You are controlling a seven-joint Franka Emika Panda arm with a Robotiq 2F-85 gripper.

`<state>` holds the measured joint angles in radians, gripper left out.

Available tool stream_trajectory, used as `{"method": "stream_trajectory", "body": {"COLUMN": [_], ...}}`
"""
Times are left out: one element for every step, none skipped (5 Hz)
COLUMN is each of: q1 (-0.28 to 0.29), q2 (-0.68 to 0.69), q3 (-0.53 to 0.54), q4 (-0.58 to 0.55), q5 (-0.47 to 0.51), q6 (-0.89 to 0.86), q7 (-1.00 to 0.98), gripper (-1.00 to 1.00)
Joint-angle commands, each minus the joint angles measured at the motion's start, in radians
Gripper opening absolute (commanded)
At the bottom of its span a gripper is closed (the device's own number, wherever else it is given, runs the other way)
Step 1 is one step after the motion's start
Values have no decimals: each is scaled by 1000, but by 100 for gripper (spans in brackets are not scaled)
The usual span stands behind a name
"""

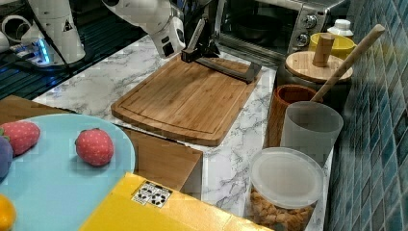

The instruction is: Close the oven.

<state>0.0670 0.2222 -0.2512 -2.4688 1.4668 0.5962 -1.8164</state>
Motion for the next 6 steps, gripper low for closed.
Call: {"method": "stream_trajectory", "body": {"q1": [116,94,85,89,103,136], "q2": [41,47,42,39,43,7], "q3": [96,84,92,95,110,151], "q4": [103,115,108,109,114,94], "q5": [-46,-27,-27,-45,-43,-8], "q6": [173,138,121,98,32,15], "q7": [32,55,48,86,89,73], "gripper": [-100,-100,-100,-100,-100,-100]}}
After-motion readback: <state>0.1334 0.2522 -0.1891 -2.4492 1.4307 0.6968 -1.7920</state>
